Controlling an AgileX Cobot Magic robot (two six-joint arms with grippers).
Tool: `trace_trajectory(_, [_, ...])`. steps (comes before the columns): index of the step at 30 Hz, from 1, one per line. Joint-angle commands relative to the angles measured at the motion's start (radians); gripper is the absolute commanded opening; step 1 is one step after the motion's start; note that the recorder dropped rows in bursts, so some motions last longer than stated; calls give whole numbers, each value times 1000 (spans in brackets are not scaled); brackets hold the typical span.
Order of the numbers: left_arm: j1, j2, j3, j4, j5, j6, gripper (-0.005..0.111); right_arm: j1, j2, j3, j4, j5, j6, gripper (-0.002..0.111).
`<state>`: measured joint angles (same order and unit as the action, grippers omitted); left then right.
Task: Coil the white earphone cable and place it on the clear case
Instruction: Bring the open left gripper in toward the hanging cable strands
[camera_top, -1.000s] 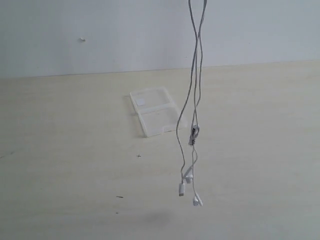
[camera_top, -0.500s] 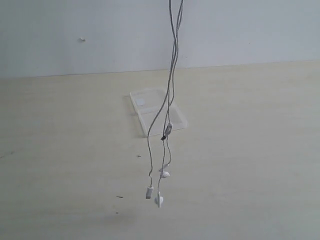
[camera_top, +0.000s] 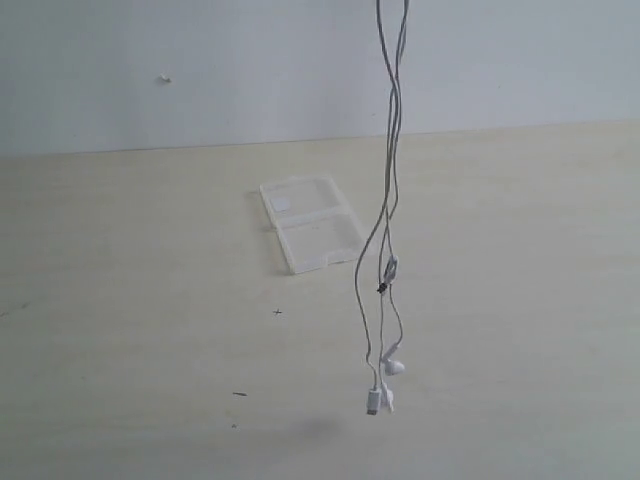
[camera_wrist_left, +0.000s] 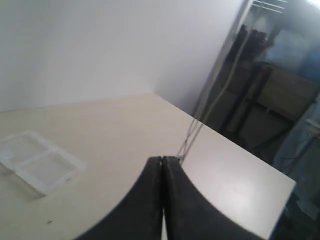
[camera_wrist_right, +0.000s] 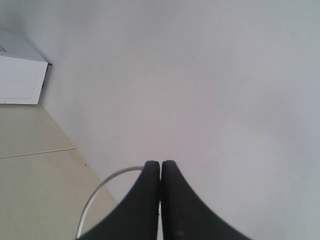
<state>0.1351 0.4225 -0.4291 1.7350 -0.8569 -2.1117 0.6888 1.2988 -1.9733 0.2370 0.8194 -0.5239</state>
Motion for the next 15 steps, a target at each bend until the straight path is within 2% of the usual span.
trace_trajectory(1, [3,161,-104,9,-145,-12,0,-2,7,-9,-11,-1,26,0])
trace_trajectory(5, [3,359,-193,9,-364,-12,0,-2,7,-9,-9,-3,30,0])
trace_trajectory(10, [3,537,-262,9,-364,-12,0,-2,5,-9,-9,-3,30,0])
trace_trajectory(15, [3,600,-264,-35,-364,-12,0,-2,5,-9,-9,2,30,0])
